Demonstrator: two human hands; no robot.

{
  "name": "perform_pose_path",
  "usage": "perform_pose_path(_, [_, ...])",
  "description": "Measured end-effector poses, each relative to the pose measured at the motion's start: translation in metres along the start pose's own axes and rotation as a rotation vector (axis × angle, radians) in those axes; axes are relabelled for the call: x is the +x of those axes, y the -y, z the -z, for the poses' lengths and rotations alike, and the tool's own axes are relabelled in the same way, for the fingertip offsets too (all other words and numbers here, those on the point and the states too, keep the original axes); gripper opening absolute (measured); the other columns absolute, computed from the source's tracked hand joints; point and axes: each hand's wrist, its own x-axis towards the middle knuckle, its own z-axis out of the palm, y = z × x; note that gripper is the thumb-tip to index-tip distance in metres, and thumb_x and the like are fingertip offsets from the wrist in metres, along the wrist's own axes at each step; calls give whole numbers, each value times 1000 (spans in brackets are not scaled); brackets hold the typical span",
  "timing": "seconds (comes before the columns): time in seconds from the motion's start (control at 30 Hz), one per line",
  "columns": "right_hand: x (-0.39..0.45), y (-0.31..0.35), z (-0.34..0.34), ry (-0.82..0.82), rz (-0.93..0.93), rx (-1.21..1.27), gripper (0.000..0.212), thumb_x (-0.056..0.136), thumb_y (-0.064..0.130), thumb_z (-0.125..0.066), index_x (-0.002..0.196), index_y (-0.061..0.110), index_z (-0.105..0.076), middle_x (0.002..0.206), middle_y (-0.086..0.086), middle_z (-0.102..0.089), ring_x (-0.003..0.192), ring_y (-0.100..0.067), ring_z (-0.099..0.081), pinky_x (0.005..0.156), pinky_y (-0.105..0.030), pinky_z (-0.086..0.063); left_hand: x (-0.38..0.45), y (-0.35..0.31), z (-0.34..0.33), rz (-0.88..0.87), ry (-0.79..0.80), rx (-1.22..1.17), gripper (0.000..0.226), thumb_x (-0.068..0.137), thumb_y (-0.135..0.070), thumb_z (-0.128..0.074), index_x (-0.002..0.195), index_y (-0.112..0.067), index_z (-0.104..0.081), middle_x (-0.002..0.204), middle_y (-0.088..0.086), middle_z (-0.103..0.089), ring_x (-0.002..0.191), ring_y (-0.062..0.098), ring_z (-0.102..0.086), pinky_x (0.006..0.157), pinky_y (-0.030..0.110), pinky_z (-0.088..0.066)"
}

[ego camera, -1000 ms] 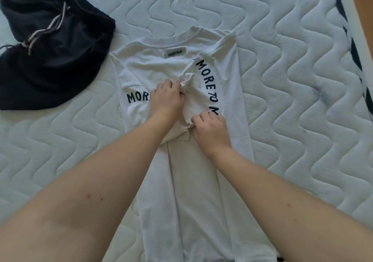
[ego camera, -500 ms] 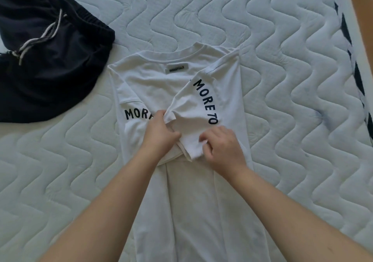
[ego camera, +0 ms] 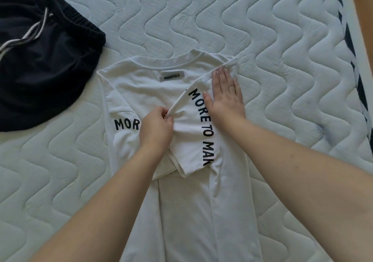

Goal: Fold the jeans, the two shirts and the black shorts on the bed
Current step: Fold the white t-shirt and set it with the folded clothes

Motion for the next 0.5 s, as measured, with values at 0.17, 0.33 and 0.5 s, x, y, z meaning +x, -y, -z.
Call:
perform_pose_path(0.17, [0, -4, -12, -54, -2, -27, 68, 98, 51, -17, 157, 21, -2, 164, -10, 6, 151, -21, 5, 122, -40, 4, -16, 19, -9, 1, -23, -166, 20, 93, -21, -61, 113, -22, -63, 97, -7, -60, 94, 21, -62, 80, 45, -56])
perform_pose_path(0.33, [1, -2, -11, -55, 2, -32, 66, 97, 53, -18, 156, 28, -6, 164, -11, 5, 151, -23, 4, 122, -41, 3, -26, 28, 2, 32, 20, -20, 24, 84, -17, -70, 108, -19, -68, 104, -1, -62, 93, 15, -58, 72, 21, -36])
perform_pose_path(0.5, [1, -2, -11, -57, -4, -27, 64, 98, 53, -20, 156, 31, -7, 164, -11, 4, 151, -23, 3, 122, -40, 2, -31, 16, 10, 136, 46, -148, 32, 81, -9, -70, 105, -28, -60, 84, -6, -61, 71, 7, -59, 55, 10, -39])
